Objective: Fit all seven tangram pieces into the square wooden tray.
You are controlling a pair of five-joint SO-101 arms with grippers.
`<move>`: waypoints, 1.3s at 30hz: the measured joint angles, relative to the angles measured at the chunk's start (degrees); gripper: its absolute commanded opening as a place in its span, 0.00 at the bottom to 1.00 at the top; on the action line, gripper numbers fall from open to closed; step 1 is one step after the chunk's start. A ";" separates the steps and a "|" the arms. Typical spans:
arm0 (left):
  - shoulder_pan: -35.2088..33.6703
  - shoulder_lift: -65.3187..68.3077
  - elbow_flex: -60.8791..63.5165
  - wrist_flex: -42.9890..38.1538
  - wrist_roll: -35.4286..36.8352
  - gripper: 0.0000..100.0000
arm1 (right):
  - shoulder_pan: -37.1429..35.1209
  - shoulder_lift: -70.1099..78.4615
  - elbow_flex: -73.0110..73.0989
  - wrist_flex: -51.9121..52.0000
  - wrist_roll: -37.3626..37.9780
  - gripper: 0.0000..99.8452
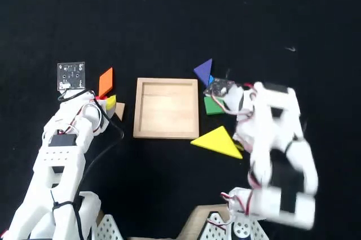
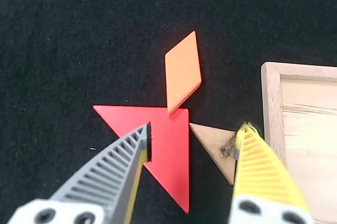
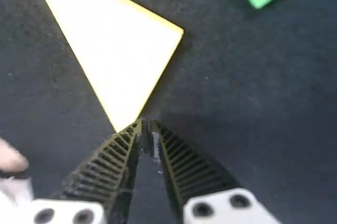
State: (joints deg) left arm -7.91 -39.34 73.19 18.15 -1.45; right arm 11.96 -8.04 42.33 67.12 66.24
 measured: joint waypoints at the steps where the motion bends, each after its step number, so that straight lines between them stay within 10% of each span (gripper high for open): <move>1: 0.00 0.00 0.00 0.00 0.00 0.26 | 0.00 -3.87 2.29 -1.76 0.00 0.01; 13: 0.00 0.00 0.00 0.00 0.00 0.26 | -17.41 -24.70 11.34 3.96 -6.24 0.35; 39: 0.00 0.00 1.23 0.00 0.00 0.26 | -20.04 1.58 5.36 -4.31 -6.95 0.36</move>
State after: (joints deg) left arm -7.91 -39.34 74.42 18.15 -1.45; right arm -8.09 -6.46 47.69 62.81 59.30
